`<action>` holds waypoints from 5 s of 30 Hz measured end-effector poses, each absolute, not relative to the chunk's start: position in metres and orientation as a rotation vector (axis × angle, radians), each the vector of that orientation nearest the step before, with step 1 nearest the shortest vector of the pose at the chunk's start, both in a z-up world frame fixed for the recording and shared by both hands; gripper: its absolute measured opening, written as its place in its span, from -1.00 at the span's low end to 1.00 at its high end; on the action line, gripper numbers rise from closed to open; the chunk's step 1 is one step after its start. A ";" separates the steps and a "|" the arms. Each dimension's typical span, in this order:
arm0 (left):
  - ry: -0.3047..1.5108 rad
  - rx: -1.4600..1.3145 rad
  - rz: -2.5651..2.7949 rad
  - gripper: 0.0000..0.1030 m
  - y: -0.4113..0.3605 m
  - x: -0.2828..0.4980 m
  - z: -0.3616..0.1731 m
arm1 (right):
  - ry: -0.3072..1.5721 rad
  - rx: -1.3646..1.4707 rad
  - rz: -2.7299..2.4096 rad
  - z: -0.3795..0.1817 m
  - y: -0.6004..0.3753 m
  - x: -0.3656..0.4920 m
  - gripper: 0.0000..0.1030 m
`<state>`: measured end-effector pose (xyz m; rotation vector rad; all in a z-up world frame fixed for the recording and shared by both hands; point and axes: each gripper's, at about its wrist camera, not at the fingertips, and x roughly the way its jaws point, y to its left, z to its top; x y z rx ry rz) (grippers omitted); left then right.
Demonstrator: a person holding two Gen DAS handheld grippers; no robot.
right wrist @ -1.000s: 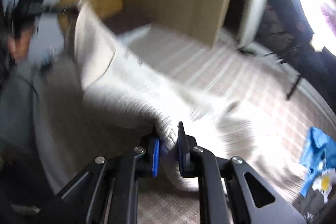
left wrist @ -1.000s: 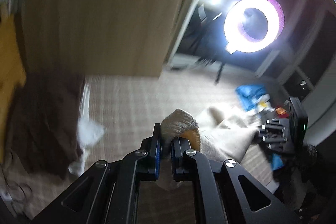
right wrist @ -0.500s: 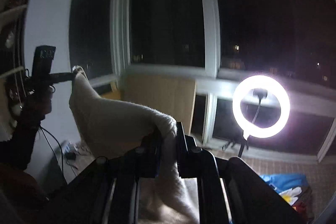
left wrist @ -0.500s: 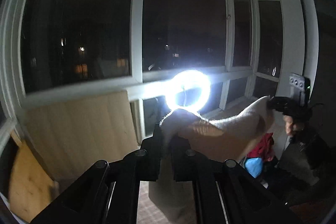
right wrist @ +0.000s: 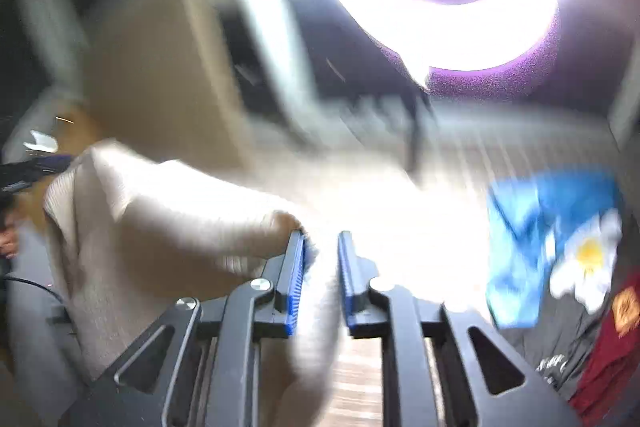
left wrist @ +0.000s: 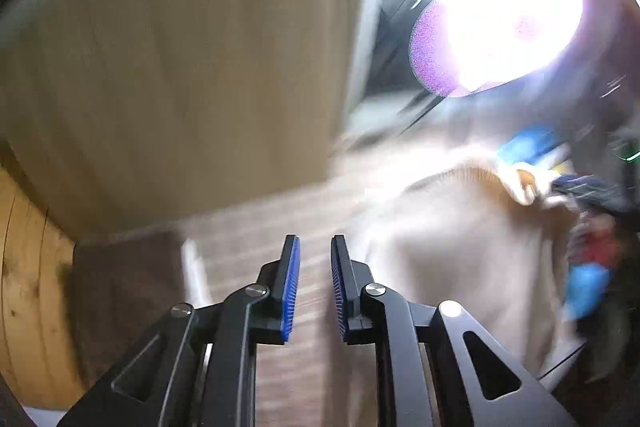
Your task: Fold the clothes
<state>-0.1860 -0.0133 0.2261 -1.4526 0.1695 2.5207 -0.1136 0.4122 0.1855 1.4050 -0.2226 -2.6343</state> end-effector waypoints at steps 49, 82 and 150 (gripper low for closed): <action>0.079 -1.569 2.525 -0.72 -0.059 -0.195 0.123 | -0.077 1.491 -2.436 0.099 0.442 -0.167 -0.45; -0.103 -1.909 2.365 -0.77 -0.060 0.050 0.039 | -0.248 1.662 -2.343 0.036 0.403 0.085 -0.24; -0.064 -1.831 1.997 -0.63 0.091 0.091 0.021 | -0.749 1.785 -2.495 0.040 0.501 0.118 -0.15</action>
